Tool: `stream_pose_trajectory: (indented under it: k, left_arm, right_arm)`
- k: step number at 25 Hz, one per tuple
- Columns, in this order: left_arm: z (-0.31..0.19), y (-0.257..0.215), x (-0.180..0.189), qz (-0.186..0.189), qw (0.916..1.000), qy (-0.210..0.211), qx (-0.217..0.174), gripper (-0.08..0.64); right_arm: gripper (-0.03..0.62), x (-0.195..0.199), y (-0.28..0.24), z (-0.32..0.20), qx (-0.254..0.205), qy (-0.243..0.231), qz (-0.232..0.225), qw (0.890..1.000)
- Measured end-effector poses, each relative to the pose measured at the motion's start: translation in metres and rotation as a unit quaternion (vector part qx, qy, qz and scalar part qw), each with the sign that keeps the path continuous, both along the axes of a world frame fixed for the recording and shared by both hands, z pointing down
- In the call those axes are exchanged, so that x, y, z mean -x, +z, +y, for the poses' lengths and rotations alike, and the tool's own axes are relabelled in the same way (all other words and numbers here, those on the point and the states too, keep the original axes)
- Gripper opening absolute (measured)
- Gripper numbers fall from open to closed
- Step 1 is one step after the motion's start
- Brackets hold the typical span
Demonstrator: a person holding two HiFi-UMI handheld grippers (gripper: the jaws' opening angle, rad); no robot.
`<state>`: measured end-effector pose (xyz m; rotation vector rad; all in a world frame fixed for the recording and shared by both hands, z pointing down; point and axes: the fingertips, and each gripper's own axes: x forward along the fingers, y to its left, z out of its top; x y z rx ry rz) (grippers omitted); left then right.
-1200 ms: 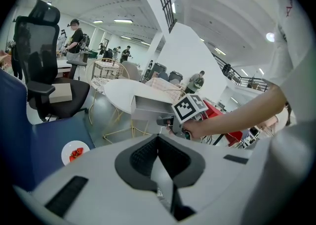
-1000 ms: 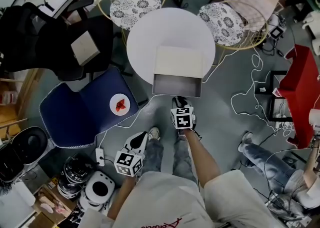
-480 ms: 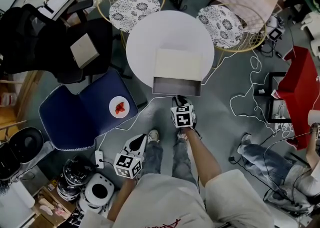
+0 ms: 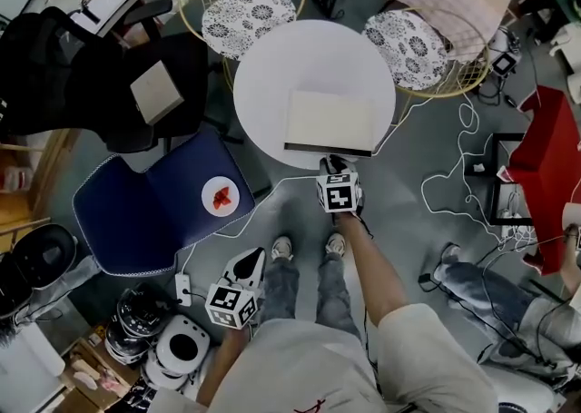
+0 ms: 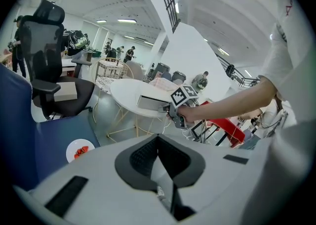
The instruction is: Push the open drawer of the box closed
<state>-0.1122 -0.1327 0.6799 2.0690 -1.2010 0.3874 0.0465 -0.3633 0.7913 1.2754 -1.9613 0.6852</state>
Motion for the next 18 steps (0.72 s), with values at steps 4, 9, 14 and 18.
stream_pose_trajectory:
  k: [4, 9, 14, 18]
  left_arm:
    - [0.002, 0.000, 0.005, -0.002, 1.0000, -0.005, 0.001, 0.012]
    - [0.002, 0.001, 0.009, -0.003, 1.0000, -0.006, 0.004, 0.012]
    - [0.001, -0.001, 0.005, 0.000, 1.0000, -0.003, 0.000, 0.012]
    - [0.001, -0.003, 0.005, -0.001, 1.0000, -0.003, -0.002, 0.012]
  right_arm:
    - [0.074, -0.001, -0.001, -0.017, -0.001, 0.002, 0.003, 1.000]
    - [0.074, 0.001, -0.002, -0.019, -0.008, 0.007, -0.001, 1.000]
    - [0.074, 0.001, -0.001, -0.018, -0.006, 0.007, -0.005, 1.000]
    - [0.075, 0.001, 0.000, -0.018, 0.000, 0.007, -0.010, 1.000]
